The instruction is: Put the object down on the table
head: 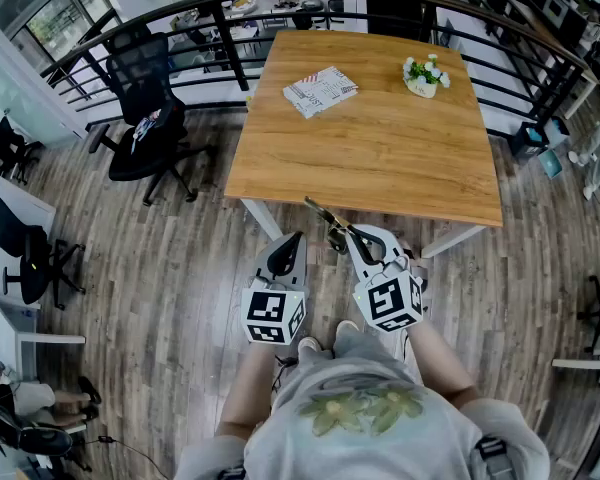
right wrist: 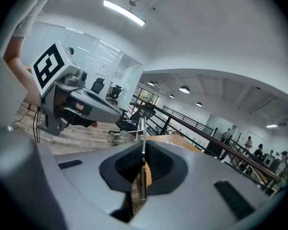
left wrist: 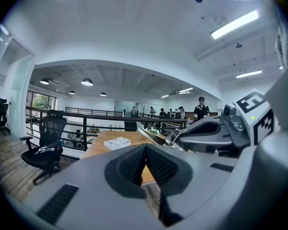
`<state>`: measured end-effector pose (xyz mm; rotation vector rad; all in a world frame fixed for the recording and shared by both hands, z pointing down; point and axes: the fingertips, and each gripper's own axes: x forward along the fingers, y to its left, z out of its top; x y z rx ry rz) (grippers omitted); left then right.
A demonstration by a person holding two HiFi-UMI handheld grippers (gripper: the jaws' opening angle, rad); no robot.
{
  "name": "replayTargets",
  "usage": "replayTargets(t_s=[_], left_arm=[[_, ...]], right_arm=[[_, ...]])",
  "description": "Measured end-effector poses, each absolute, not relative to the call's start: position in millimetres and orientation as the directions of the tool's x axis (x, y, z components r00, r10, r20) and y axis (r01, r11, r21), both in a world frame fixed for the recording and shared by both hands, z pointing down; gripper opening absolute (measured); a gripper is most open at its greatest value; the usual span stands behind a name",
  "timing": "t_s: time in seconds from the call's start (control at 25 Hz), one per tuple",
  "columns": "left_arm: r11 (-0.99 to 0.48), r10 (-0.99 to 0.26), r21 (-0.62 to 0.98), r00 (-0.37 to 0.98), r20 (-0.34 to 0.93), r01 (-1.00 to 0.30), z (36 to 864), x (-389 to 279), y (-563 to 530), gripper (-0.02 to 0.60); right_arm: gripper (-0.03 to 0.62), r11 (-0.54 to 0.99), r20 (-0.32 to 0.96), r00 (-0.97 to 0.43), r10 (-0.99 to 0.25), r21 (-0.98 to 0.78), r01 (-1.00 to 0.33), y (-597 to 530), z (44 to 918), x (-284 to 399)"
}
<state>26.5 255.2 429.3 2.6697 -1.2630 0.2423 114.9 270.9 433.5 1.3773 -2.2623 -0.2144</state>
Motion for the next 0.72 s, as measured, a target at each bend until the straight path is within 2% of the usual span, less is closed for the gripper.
replayTargets(t_s=[0.72], left_arm=[[-0.560, -0.794, 0.081, 0.562, 0.233, -0.824, 439, 33, 233, 0.014]], right_arm=[[0.011, 0.514, 0.313, -0.421, -0.852, 0.340, -0.787, 240, 446, 138]])
